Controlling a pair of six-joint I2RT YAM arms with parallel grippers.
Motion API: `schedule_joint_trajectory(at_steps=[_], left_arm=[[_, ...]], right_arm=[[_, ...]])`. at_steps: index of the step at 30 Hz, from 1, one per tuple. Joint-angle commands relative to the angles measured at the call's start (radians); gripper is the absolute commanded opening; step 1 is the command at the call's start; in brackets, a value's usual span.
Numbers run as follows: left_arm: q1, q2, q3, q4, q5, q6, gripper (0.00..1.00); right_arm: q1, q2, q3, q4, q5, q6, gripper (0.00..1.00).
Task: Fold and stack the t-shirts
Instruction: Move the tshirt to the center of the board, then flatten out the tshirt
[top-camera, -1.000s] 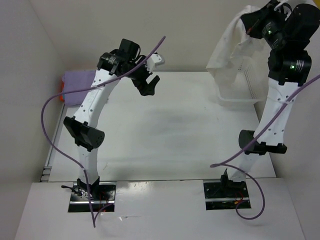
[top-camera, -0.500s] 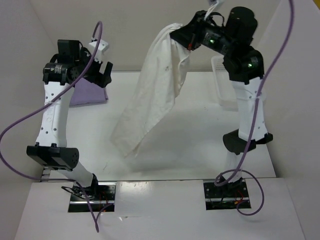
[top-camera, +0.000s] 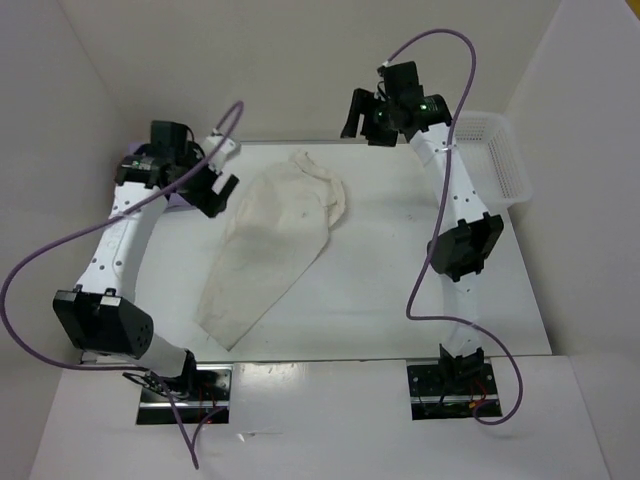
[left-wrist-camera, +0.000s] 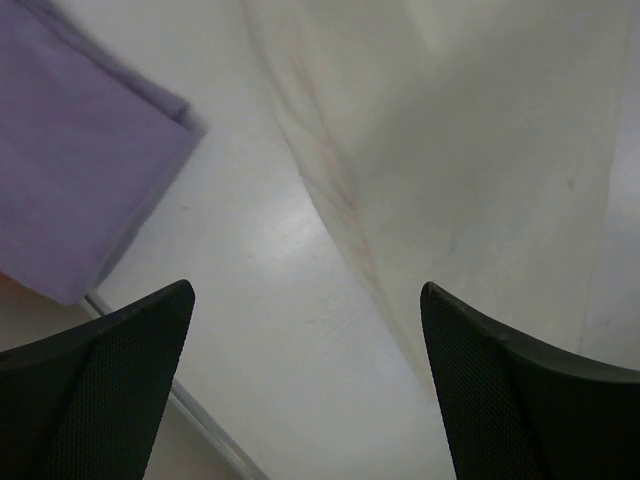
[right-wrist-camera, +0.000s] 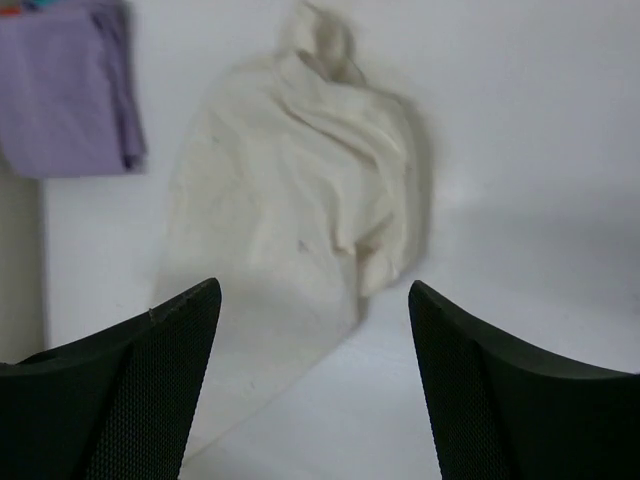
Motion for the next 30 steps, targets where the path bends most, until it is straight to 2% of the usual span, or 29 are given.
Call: schedule_joint_trajectory(at_steps=[1, 3, 4, 8, 10, 15, 18, 23, 25, 26, 27, 28, 30], left_arm=[[-0.104, -0.083, -0.141, -0.035, -0.076, 0.163, 1.0], [-0.174, -0.137, -0.261, -0.035, -0.127, 0.238, 1.0], [-0.195, -0.15, -0.293, -0.035, -0.127, 0.255, 1.0], [-0.276, -0.168, -0.441, -0.087, -0.149, 0.315, 1.0], [-0.346, -0.168, -0.502, -0.098, -0.149, 0.315, 1.0], [-0.552, -0.107, -0.634, -0.073, -0.145, 0.246, 1.0], [-0.589, -0.072, -0.691, -0.022, -0.22, 0.246, 1.0], [-0.589, -0.039, -0.743, -0.001, -0.251, 0.237, 1.0], [-0.589, -0.039, -0.763, 0.021, -0.276, 0.226, 1.0], [-0.589, -0.039, -0.777, 0.021, -0.276, 0.226, 1.0], [-0.589, -0.03, -0.777, 0.021, -0.276, 0.226, 1.0], [-0.589, -0.03, -0.786, 0.021, -0.267, 0.217, 1.0], [-0.589, -0.021, -0.797, 0.034, -0.267, 0.207, 1.0]], right_arm=[[0.008, -0.138, -0.158, -0.036, 0.092, -0.034, 0.81], [0.008, -0.181, -0.263, 0.002, 0.092, -0.045, 0.77], [0.018, -0.197, -0.388, 0.068, 0.092, -0.045, 0.7], [0.046, -0.228, -0.657, 0.255, 0.049, -0.007, 0.56], [0.055, -0.203, -0.743, 0.312, 0.04, 0.025, 0.55], [0.066, -0.073, -0.755, 0.4, 0.0, 0.061, 0.55], [0.075, 0.002, -0.734, 0.42, -0.011, 0.081, 0.55], [0.075, 0.107, -0.725, 0.438, -0.03, 0.113, 0.55], [0.075, 0.131, -0.725, 0.438, -0.039, 0.113, 0.44], [0.075, 0.14, -0.716, 0.438, -0.049, 0.113, 0.35], [0.075, 0.141, -0.716, 0.438, -0.049, 0.113, 0.13], [0.075, 0.131, -0.726, 0.438, -0.049, 0.113, 0.03], [0.054, 0.079, -0.754, 0.427, -0.031, 0.122, 0.0]])
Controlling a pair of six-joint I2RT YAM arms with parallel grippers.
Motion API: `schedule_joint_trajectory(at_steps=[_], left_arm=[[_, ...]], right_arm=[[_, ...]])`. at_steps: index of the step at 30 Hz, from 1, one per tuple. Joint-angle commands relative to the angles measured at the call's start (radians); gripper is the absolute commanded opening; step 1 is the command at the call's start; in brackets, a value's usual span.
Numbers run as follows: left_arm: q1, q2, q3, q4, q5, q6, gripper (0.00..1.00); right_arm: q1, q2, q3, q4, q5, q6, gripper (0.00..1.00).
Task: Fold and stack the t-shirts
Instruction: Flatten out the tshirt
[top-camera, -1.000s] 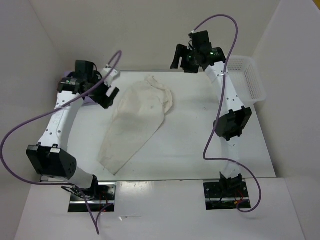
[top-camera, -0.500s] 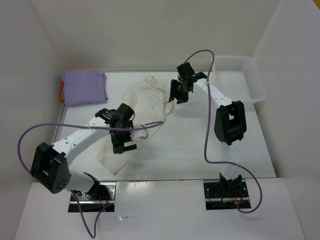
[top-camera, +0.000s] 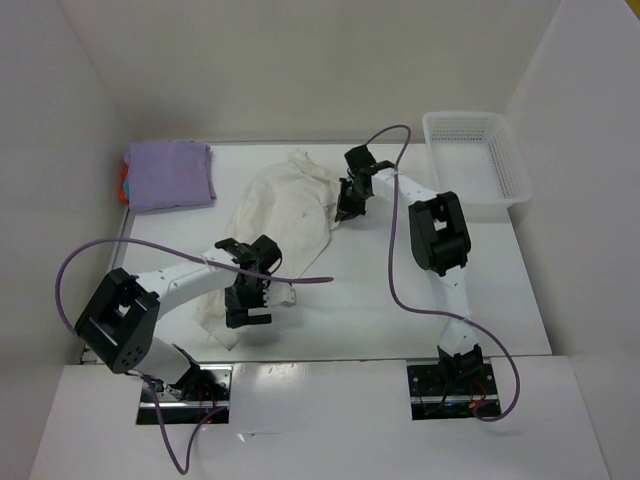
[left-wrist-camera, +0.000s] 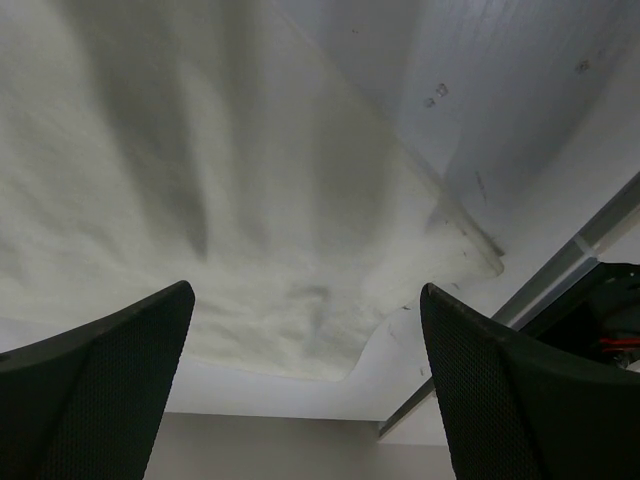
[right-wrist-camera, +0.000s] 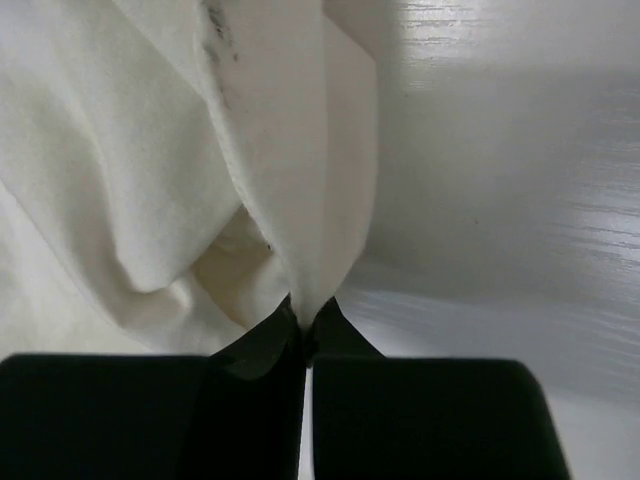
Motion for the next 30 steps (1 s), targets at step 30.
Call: schedule_joint_trajectory(at_steps=[30], left_arm=[[-0.025, 0.181, -0.117, 0.132, -0.12, 0.027, 0.99]], right_arm=[[-0.397, -0.642, -0.409, -0.094, -0.217, -0.111, 0.05]])
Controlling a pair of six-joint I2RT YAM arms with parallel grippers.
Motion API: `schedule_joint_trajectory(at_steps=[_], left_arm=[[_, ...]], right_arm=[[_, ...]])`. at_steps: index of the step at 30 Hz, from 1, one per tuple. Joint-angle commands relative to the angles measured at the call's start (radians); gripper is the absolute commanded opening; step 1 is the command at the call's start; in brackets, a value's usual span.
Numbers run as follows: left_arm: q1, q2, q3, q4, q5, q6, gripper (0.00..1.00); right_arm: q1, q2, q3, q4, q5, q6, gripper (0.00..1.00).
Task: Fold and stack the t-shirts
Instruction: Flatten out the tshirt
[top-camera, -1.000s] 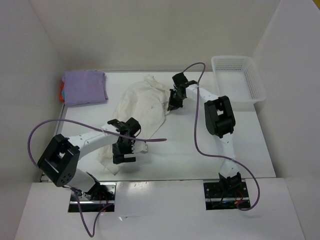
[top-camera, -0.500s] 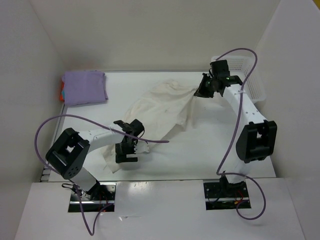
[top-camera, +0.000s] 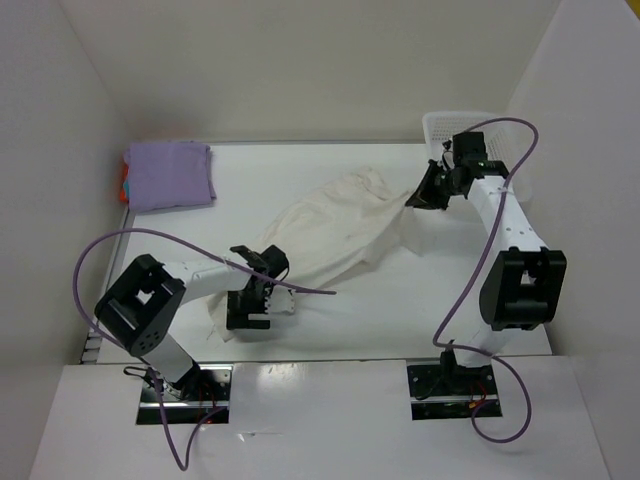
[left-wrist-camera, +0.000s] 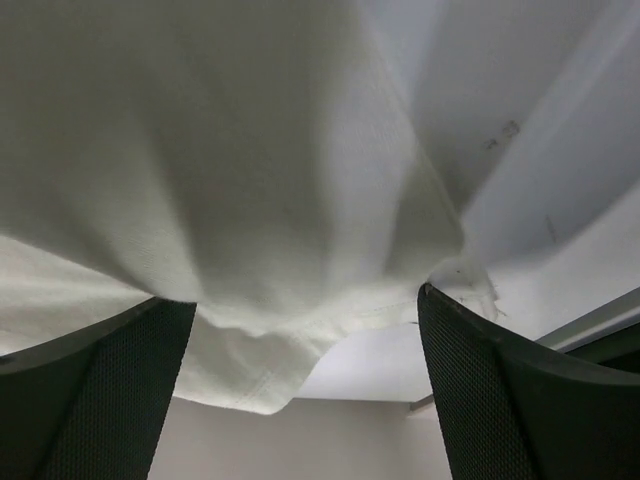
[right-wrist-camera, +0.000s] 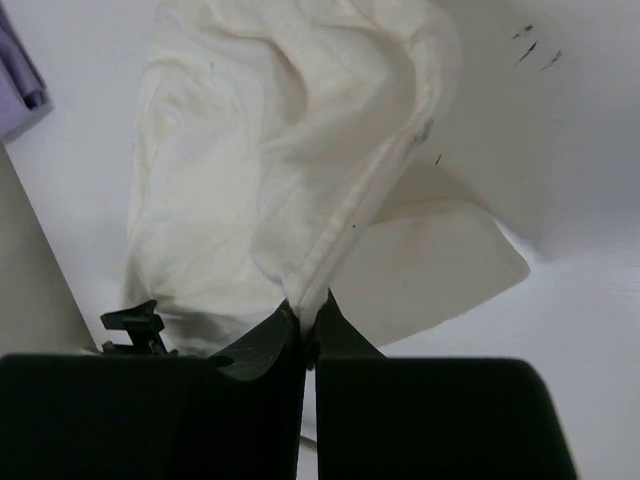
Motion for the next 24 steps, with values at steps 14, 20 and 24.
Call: schedule_joint_trajectory(at_steps=[14, 20, 24], left_arm=[[0.038, -0.082, 0.114, -0.136, 0.123, -0.004, 0.89], [0.018, -0.118, 0.093, -0.22, 0.118, -0.036, 0.8], [-0.007, -0.074, 0.093, -0.231, 0.108, -0.001, 0.71]], right_arm=[[0.04, 0.166, 0.014, 0.048, 0.086, -0.05, 0.45], [0.075, 0.163, -0.014, 0.039, 0.166, -0.061, 0.62], [0.075, 0.102, -0.062, 0.019, 0.272, -0.033, 0.62]])
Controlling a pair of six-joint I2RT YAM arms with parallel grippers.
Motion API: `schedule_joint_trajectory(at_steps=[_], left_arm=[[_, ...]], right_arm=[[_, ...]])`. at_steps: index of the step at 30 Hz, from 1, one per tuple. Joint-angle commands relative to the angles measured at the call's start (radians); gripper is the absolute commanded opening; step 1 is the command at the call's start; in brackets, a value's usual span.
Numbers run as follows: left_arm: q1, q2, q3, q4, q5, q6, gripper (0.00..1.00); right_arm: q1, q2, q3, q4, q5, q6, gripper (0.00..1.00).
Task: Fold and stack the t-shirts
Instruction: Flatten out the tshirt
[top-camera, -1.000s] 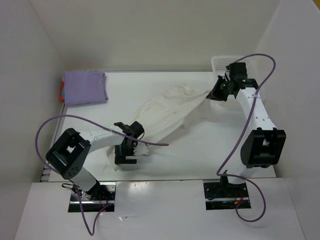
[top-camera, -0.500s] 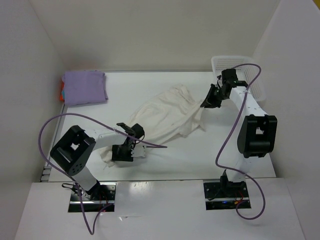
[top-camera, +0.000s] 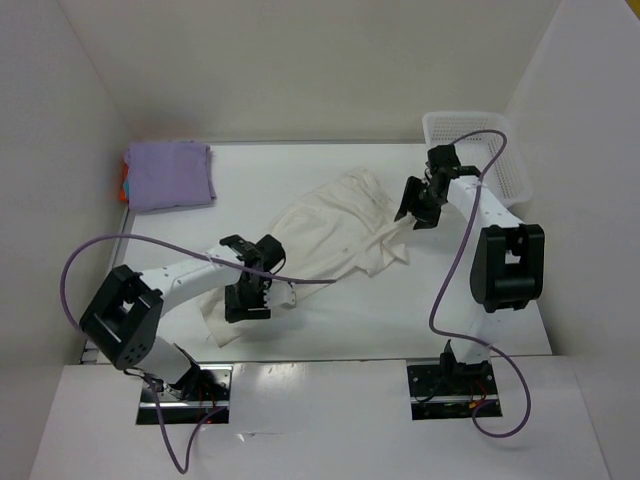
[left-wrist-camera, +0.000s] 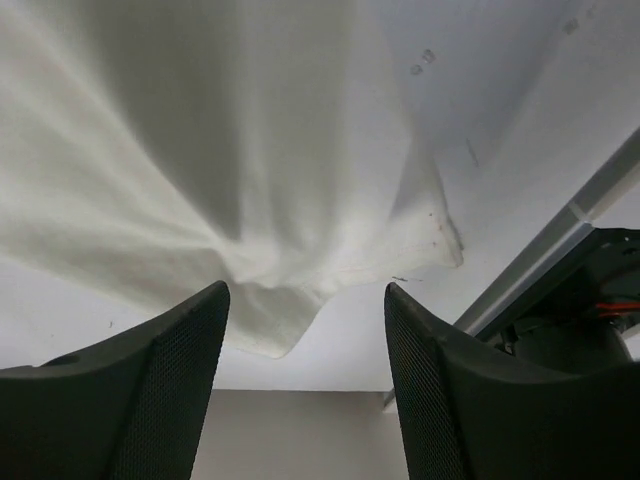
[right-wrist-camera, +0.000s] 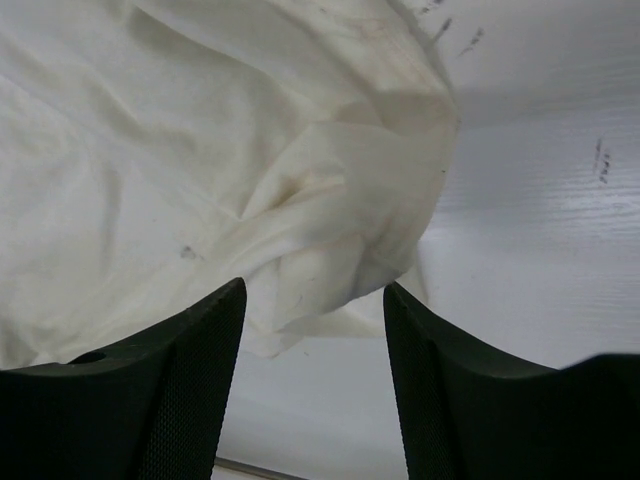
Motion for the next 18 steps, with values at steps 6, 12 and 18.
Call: schedule_joint_trajectory(at_steps=[6, 12, 18], left_arm=[[-0.058, 0.112, -0.038, 0.005, -0.086, 0.104, 0.85], [0.017, 0.262, -0.012, 0.197, -0.24, 0.156, 0.89], [0.091, 0.423, 0.189, 0.349, -0.226, 0.13, 0.89]], right_arm=[[0.034, -0.116, -0.109, -0.028, 0.176, 0.006, 0.63], [0.074, -0.143, -0.144, 0.003, 0.152, 0.006, 0.63], [0.074, -0.143, -0.135, 0.003, 0.152, 0.006, 0.63]])
